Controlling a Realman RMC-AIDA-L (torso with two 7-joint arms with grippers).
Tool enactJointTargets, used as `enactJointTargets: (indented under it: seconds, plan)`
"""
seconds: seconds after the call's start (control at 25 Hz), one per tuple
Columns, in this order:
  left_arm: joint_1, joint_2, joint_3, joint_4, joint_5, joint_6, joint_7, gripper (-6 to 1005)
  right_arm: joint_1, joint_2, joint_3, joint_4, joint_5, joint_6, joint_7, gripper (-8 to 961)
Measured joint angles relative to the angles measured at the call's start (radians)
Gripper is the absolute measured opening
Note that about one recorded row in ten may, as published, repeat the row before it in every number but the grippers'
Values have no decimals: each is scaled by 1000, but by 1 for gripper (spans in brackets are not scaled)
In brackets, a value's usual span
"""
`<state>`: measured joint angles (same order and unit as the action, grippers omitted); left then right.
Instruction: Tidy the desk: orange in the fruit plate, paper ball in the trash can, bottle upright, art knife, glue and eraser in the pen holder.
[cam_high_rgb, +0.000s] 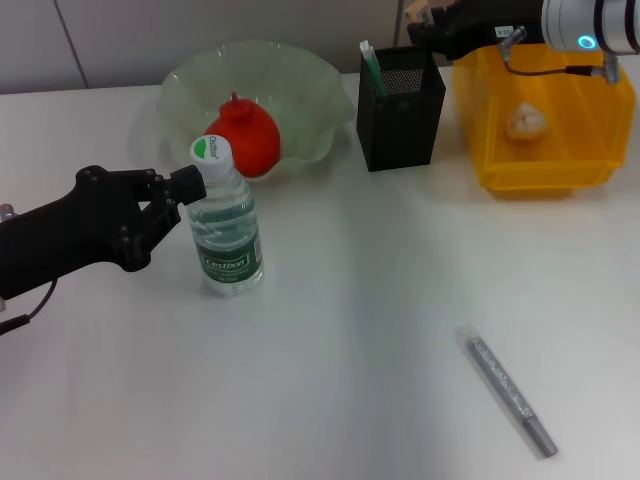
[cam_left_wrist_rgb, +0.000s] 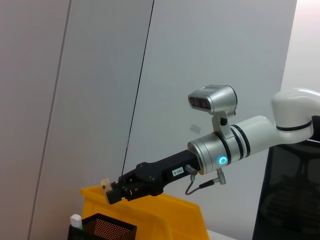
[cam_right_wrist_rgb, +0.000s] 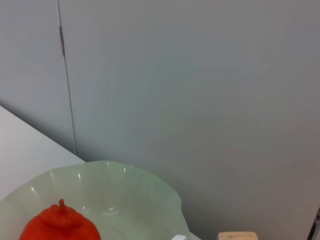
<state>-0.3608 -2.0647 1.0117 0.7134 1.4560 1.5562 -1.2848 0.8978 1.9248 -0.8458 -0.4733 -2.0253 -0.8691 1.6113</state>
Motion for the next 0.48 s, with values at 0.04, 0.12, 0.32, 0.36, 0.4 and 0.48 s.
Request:
enactJointTargets:
  seconds: [0.04,0.12,0.32,0.36,0.4,0.48]
  plan:
    - [0,0,0,0,0,0,0,24,0,0,0,0,0,0,0,266]
    - [-1,0,-3,0,0,-1,0,24,4,-2,1,9,0,4,1,266]
    - [-3,0,-8,0,1,-1,0,24,7,-4,1,29,0,19,-3,265]
    - [-3,0,-9,0,2,-1,1,24,8,-4,1,31,0,21,-4,265]
    - [-4,0,-9,0,3,-1,1,24,8,-4,1,32,0,23,-6,265]
    - [-5,0,-9,0,4,-1,1,24,8,-4,1,33,0,23,-8,265]
